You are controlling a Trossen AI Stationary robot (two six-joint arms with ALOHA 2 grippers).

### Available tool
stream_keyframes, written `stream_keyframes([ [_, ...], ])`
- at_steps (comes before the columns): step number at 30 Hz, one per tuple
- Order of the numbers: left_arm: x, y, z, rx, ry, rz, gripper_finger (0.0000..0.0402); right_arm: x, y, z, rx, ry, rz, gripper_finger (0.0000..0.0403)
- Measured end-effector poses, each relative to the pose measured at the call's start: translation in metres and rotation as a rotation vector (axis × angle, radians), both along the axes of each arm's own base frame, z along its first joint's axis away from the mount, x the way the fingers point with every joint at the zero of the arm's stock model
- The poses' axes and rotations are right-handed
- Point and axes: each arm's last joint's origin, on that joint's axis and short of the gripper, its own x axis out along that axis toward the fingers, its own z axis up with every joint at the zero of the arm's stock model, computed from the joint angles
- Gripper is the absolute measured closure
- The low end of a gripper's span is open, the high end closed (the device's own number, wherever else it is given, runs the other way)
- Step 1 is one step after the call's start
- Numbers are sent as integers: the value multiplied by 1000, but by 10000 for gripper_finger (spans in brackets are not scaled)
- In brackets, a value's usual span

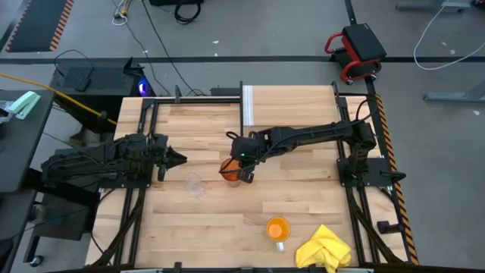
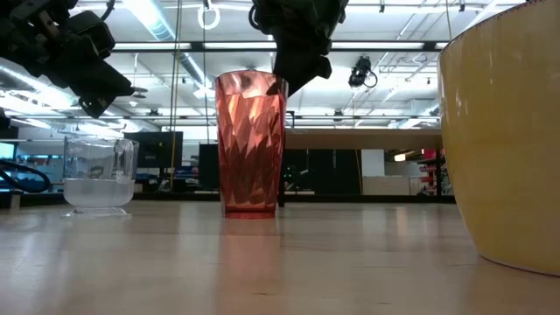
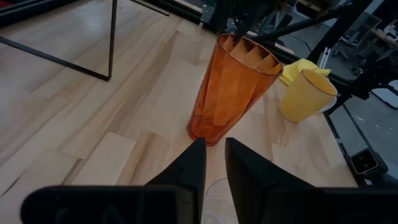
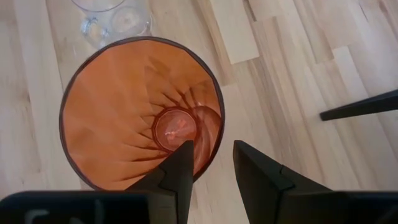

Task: Stack small to large cups/mugs on shelf
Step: Put the orange cup on the shelf

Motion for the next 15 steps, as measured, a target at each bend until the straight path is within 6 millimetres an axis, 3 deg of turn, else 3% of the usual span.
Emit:
stream_keyframes([
  [15,0,0,0,0,0,0,333,-1,0,-5,-1,17,0,289],
])
